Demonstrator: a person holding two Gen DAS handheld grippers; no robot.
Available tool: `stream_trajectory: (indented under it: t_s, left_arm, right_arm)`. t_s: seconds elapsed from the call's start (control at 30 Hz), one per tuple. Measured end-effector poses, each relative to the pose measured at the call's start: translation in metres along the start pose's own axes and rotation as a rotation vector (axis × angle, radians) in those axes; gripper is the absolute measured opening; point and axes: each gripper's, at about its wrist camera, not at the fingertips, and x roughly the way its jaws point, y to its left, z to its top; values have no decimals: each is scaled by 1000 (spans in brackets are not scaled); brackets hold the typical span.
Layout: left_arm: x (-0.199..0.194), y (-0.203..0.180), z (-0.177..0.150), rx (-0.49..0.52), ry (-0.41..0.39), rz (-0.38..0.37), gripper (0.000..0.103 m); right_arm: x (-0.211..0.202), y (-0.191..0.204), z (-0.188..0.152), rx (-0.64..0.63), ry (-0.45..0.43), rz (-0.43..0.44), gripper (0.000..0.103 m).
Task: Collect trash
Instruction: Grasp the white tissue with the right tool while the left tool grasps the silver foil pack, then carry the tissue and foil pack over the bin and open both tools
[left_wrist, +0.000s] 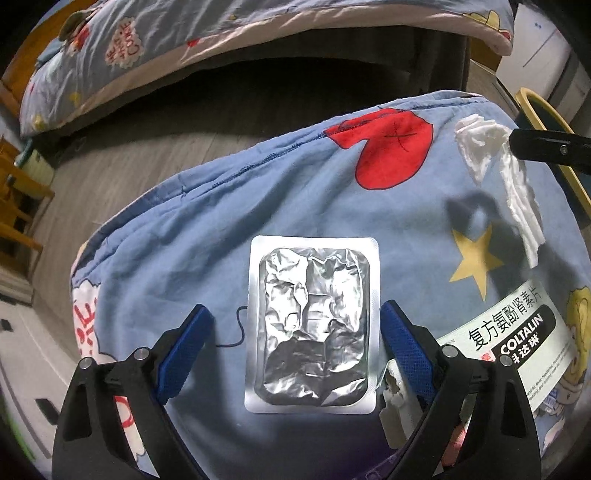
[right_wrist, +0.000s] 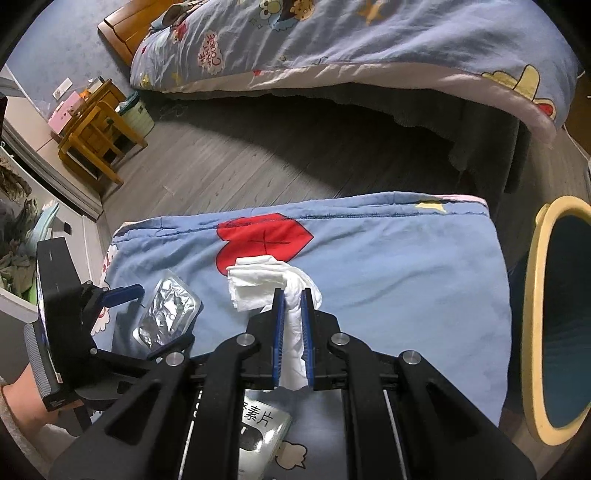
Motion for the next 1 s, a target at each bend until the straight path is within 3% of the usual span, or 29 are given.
stream_trajectory:
  t_s: [0.17, 0.3, 0.47, 0.77, 1.0]
  left_arm:
    - [-4, -7, 1, -1, 6, -47, 69]
    - [-7, -14, 2, 10, 11, -32, 69]
    - [-23, -20, 3, 15, -40, 21, 68]
    - [-88, -21, 10, -33, -240, 46, 69]
    - [-128, -37, 17, -14, -358, 3, 69]
  right_arm:
    - [-4, -1, -2, 5, -5, -8, 9]
    - [-10, 0, -2, 3, -17, -13, 9]
    - [-24, -2, -4, 7, -40, -25, 9]
    - [-70, -7, -7, 32, -105, -76, 9]
    - [-128, -18, -19, 44, -179, -167, 9]
